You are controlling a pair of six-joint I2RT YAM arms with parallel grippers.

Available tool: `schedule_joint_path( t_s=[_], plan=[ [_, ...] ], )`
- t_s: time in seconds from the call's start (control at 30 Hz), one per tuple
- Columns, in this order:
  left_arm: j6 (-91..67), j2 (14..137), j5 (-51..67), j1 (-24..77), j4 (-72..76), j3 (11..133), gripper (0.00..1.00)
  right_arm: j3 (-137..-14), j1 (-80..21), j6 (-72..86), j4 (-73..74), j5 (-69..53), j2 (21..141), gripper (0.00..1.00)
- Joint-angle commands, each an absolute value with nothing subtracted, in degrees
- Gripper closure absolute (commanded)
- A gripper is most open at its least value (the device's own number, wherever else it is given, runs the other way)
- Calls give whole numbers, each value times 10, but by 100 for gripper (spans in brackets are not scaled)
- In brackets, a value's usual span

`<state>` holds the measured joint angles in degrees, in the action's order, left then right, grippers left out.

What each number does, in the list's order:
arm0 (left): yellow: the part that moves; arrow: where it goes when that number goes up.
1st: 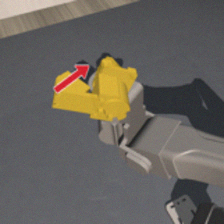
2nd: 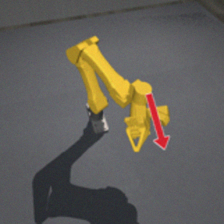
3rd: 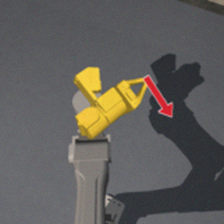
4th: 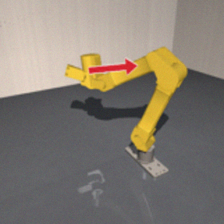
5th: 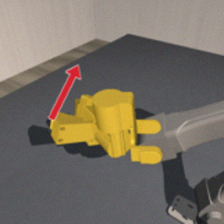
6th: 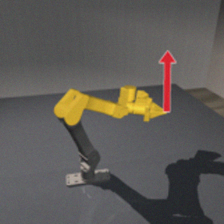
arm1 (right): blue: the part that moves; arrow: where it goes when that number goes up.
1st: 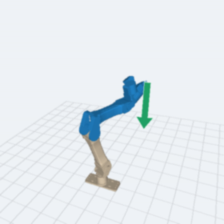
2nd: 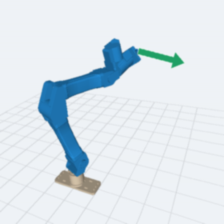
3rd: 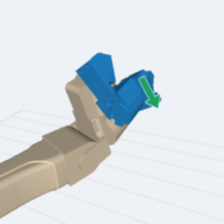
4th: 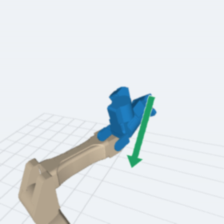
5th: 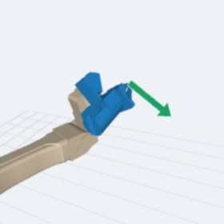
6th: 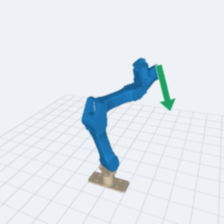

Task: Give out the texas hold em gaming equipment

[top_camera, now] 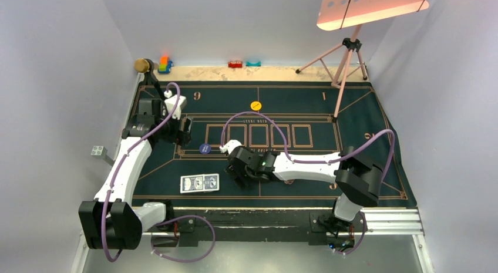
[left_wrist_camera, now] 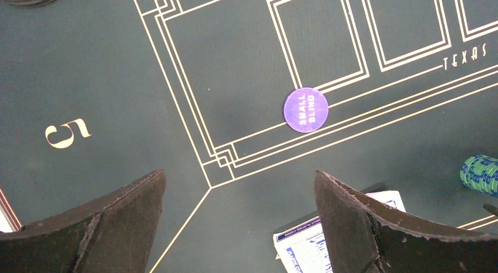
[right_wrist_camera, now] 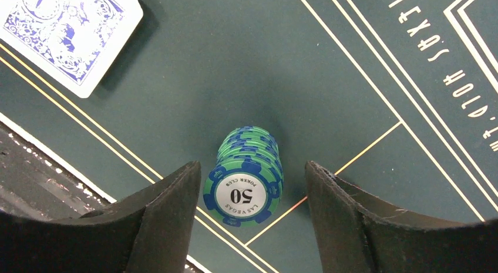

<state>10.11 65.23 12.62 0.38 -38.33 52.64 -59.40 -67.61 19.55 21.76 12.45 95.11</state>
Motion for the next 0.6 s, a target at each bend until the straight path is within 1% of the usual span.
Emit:
schedule_joint_path(
  t_s=[0.0, 0.13, 0.3, 0.37, 0.47, 0.57],
  plan=[
    [107, 639, 137, 0, -370, 526, 0, -592, -679, 201, 188, 134, 953, 34],
    [106, 637, 137, 0, -369, 524, 0, -592, -679, 202, 185, 136, 955, 47],
    [107, 636, 137, 0, -368, 524, 0, -592, -679, 202, 190, 132, 953, 60],
    [106, 636, 136, 0, -368, 524, 0, -592, -679, 201, 192, 133, 949, 68],
    [105, 634, 137, 0, -366, 524, 0, -598, -678, 197, 195, 130, 940, 82],
    [103, 630, 139, 0, -366, 524, 0, -617, -677, 188, 202, 128, 934, 92]
  ],
)
